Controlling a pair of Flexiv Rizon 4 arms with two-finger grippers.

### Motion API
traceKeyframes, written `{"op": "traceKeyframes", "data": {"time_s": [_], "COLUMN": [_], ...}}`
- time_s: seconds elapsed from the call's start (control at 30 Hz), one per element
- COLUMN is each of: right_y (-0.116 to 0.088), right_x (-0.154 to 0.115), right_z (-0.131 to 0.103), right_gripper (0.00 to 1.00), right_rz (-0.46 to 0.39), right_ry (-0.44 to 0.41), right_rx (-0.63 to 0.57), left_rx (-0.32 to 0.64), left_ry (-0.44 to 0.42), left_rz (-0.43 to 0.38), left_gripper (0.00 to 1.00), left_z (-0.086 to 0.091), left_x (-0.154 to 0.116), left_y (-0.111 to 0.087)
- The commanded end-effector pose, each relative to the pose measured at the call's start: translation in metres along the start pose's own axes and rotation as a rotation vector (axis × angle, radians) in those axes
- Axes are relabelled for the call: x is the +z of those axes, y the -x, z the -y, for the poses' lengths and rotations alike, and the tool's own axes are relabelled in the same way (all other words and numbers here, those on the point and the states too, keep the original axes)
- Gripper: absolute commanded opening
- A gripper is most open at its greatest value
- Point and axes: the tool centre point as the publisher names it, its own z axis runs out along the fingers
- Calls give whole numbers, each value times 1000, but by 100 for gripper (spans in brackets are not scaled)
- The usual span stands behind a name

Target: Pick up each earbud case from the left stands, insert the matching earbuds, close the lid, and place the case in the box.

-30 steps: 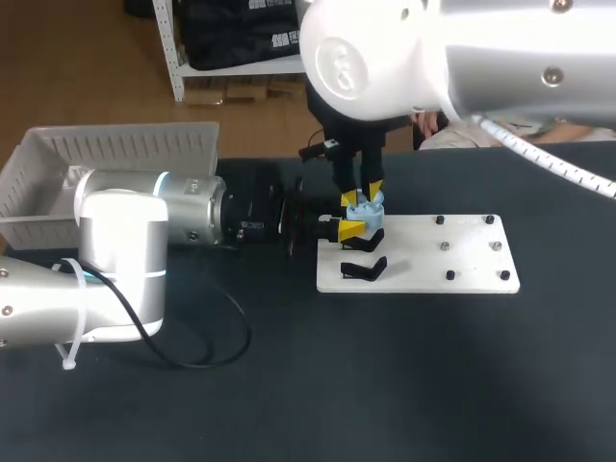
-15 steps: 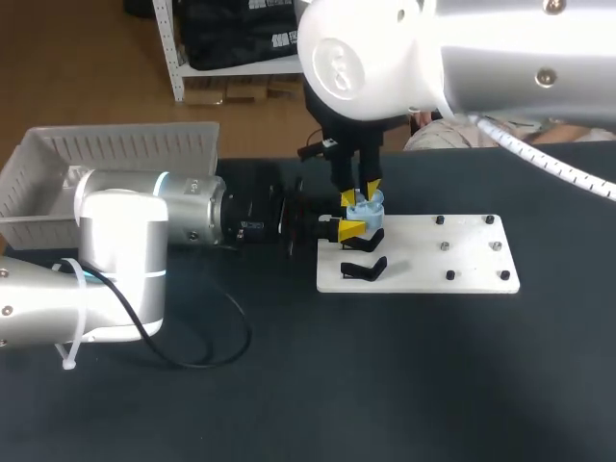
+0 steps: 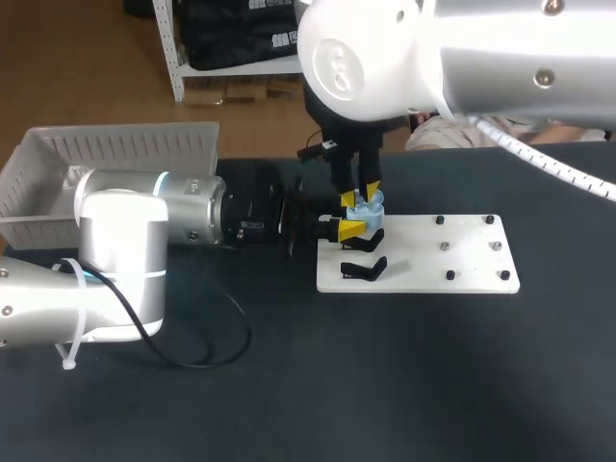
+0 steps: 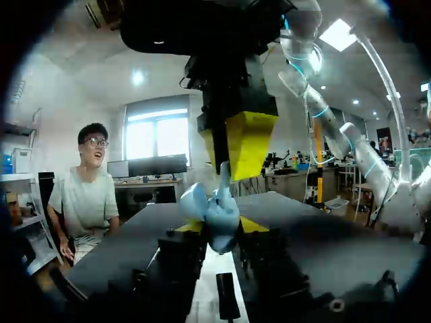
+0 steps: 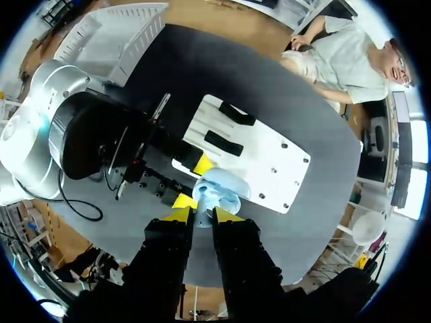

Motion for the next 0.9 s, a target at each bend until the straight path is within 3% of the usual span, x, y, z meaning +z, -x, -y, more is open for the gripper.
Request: {"op": "traceKeyframes", "data": {"time_s": [0.03,0.9], "right_y": [3,7], "right_x": [2,7], "right_z": [-1,0], "right_gripper": [0,0], "right_rz": [-5,-13], "right_ry": [0,-5], "right_rx": [-1,4], "left_rx": [4,4], "left_ry": [2,2], "left_rz": [4,4], "left_gripper": [0,0], "left_z": [0,0], "left_x": [0,0], "left_y": [-1,-1]}}
